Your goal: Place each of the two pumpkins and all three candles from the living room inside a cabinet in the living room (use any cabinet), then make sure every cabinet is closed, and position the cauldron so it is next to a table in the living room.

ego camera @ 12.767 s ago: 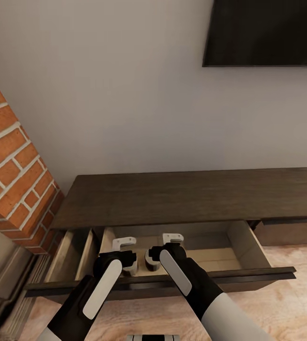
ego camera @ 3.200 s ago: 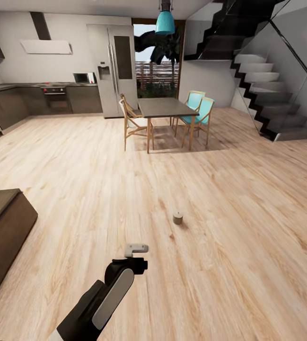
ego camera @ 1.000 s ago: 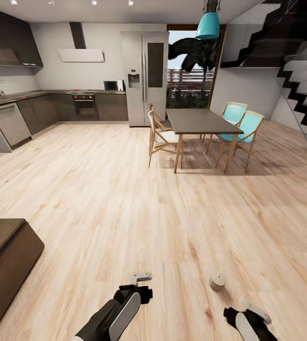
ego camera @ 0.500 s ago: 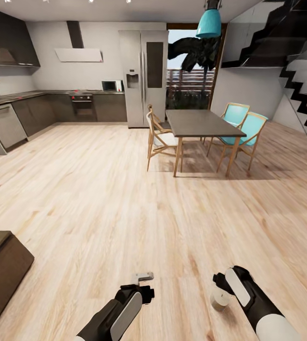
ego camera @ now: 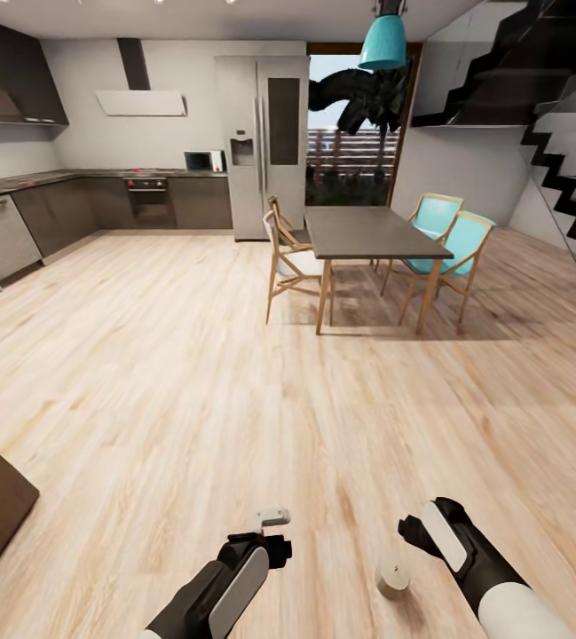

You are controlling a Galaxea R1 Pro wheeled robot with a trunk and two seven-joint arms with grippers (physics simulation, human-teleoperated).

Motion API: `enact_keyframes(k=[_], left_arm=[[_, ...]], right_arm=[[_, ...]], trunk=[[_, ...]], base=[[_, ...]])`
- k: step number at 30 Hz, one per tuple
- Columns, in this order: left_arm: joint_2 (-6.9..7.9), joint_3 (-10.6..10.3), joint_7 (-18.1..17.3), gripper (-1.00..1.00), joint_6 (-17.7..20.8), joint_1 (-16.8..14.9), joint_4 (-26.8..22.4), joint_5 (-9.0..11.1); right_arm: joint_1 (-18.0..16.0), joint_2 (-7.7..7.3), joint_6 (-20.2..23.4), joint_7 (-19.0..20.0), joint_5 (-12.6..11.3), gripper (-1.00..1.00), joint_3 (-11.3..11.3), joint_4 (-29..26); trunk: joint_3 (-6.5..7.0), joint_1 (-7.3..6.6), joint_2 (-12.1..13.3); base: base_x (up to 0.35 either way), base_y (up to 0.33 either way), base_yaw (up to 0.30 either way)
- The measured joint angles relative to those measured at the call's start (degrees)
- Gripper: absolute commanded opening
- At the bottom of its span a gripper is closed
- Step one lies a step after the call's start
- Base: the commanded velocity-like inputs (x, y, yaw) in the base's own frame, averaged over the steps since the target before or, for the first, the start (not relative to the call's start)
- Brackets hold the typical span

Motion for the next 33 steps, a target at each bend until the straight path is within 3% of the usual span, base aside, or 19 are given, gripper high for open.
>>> enact_keyframes(k=[6,11,14,19,23,33], left_arm=[[0.00,-0.02,0.01,1.00,0.06,0.00,-0.03,0.00],[0.00,-0.02,0.04,1.00,0.07,0.00,-0.09,0.01],[0.00,-0.02,0.14,1.00,0.07,0.00,-0.10,0.01],[-0.15,-0.03,0.22,1.00,0.07,0.00,-0.66,0.01],[-0.25,-0.04,0.61,1.00,0.05,0.00,-3.83,0.01],[-0.17,0.12,0.71,1.00,0.23,0.00,-5.12,0.43]], right_arm=[[0.00,0.00,-0.01,0.16,-0.06,1.00,0.44,-0.06],[0.01,0.04,-0.18,0.23,-0.09,1.00,4.61,-0.13],[0.01,0.04,-0.36,0.26,-0.07,1.00,5.94,-0.13],[0.01,0.12,-0.41,0.26,-0.12,1.00,6.37,-0.14],[0.01,0.08,-0.44,0.26,-0.08,1.00,6.42,-0.07],[0.08,0.38,-0.56,0.30,0.06,1.00,6.62,-0.03]], trunk=[[0.00,-0.01,0.00],[0.00,-0.01,0.00],[0.00,-0.01,0.00],[0.00,0.02,0.00],[0.00,0.03,0.00],[-1.79,2.22,-3.99]], base=[[0.329,-0.013,0.000],[0.330,0.022,0.000],[0.282,0.034,0.000],[0.067,0.006,0.000],[0.009,0.001,0.000],[0.000,0.000,0.000]])
